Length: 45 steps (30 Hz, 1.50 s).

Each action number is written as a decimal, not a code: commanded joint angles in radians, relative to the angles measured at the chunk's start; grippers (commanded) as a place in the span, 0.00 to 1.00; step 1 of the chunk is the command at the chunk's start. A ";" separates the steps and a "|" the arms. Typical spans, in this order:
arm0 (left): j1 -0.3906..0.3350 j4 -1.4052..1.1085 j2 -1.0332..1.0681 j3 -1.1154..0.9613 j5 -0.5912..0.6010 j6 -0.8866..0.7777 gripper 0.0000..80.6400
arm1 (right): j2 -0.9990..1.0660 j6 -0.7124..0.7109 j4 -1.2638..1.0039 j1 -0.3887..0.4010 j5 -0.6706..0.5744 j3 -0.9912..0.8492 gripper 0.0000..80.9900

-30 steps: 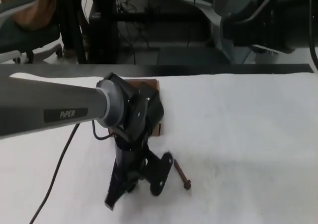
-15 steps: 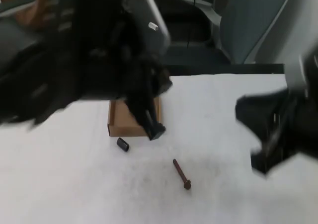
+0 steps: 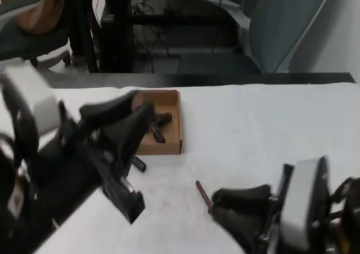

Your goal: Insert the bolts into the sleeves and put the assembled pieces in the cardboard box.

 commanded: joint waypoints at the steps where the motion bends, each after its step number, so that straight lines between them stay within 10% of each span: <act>1: -0.004 -0.089 -0.002 0.044 -0.003 -0.016 0.02 | 0.136 -0.045 -0.188 0.054 0.020 0.000 0.01; 13: -0.004 -0.222 0.010 0.065 0.009 -0.083 0.02 | 0.571 -0.036 -0.645 0.089 0.039 -0.138 0.01; 45: -0.004 -0.031 0.010 0.077 0.071 -0.192 0.02 | 0.590 -0.043 -0.702 0.085 0.075 -0.200 0.01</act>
